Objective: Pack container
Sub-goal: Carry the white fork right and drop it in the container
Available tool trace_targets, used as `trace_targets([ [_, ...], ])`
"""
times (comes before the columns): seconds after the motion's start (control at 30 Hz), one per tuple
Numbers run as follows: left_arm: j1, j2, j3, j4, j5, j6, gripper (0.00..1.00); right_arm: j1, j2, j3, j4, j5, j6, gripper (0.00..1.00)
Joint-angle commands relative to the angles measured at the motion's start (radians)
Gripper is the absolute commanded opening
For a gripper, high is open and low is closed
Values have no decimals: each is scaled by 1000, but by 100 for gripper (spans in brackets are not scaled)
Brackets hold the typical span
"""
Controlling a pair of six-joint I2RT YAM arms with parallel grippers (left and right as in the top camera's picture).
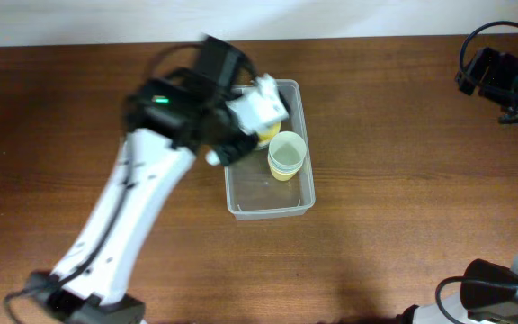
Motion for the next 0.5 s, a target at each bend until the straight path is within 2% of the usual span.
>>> trace_targets([
  [0.0, -81, 77, -66, -2, -1, 164, 1, -3, -10, 13, 2, -2, -7, 99],
  [0.1, -112, 134, -102, 9, 0, 222, 1, -3, -10, 13, 2, -2, -7, 99],
  [0.37, -116, 287, -115, 29, 0, 245, 2, -3, -10, 13, 2, -2, -7, 99],
  [0.4, -116, 299, -115, 33, -5, 247, 3, -3, -10, 13, 2, -2, -7, 99],
  [0.47, -116, 311, -115, 41, -8, 246, 12, -3, -10, 13, 2, -2, -7, 99],
])
